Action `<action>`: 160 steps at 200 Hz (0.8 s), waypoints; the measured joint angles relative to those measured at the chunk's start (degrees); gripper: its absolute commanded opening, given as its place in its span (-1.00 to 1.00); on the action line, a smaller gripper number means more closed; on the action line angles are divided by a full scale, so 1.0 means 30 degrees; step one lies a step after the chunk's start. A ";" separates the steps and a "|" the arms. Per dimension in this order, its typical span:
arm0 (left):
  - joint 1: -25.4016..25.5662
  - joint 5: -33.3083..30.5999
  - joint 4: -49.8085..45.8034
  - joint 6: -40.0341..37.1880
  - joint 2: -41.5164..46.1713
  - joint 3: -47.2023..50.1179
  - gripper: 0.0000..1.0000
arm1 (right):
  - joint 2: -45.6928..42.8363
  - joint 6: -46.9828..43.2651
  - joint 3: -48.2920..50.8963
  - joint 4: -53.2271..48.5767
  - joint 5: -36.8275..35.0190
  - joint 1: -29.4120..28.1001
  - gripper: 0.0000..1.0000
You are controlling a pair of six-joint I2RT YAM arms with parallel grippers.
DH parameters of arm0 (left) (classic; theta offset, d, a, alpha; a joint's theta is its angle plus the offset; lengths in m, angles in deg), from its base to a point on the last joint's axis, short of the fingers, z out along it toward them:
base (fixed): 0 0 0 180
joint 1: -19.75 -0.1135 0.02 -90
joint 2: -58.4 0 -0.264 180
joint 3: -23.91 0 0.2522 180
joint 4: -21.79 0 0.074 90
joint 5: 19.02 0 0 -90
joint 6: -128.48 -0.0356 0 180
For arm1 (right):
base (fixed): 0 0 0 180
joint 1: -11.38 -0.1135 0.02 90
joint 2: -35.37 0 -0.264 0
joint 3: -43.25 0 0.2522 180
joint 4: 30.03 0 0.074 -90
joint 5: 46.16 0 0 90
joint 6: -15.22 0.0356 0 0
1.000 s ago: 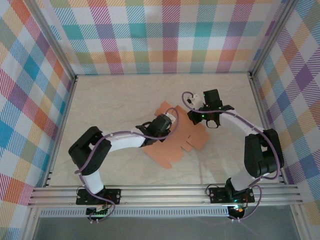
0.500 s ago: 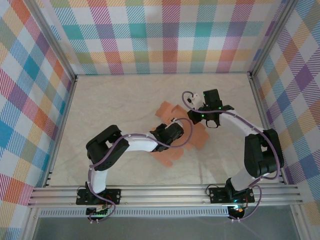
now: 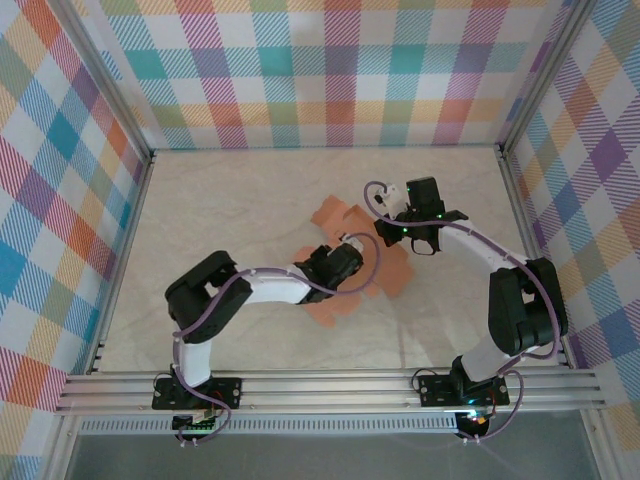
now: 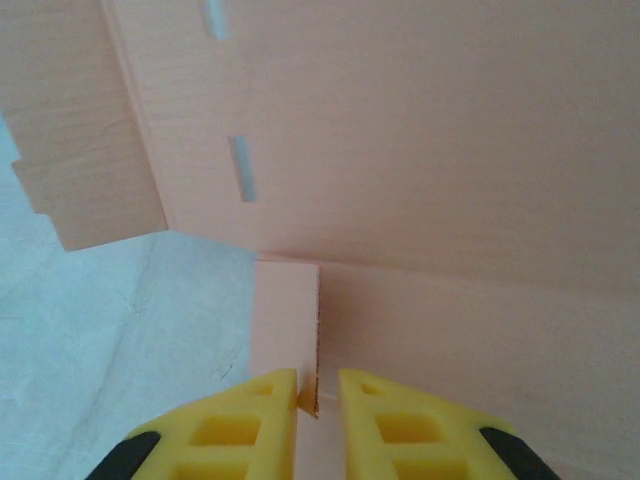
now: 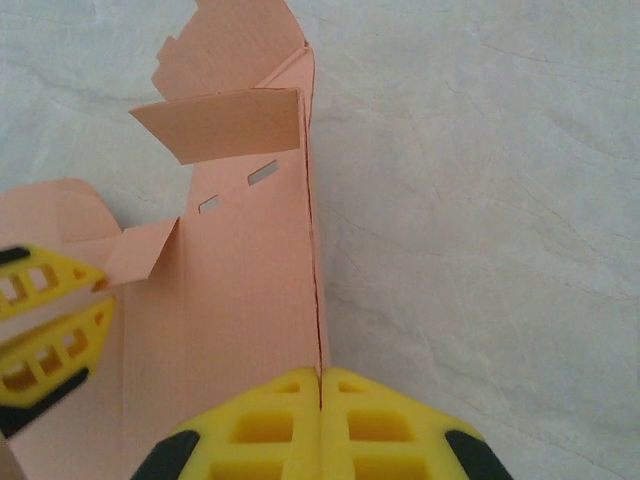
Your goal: Fold the paper box
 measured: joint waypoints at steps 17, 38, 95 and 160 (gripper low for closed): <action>0.0262 -0.0619 -0.0007 -0.0255 -0.0321 0.0007 -0.40 | 0.0000 0.0000 0.0182 0.0189 -0.0219 0.0000 -1.00; 0.0117 -0.0175 0.0197 0.0066 0.0022 0.0182 -0.01 | 0.0000 -0.0015 0.0291 0.0299 -0.0444 0.0000 -1.00; -0.1931 0.4452 0.0554 0.2798 0.5115 0.1654 0.68 | 0.0000 -0.0452 0.0364 0.0743 -0.1698 -0.0401 -1.00; -0.5952 0.8925 0.0357 0.8364 0.7155 0.1974 1.00 | -0.0007 -0.1588 0.0867 0.1209 -0.3876 -0.1676 -1.00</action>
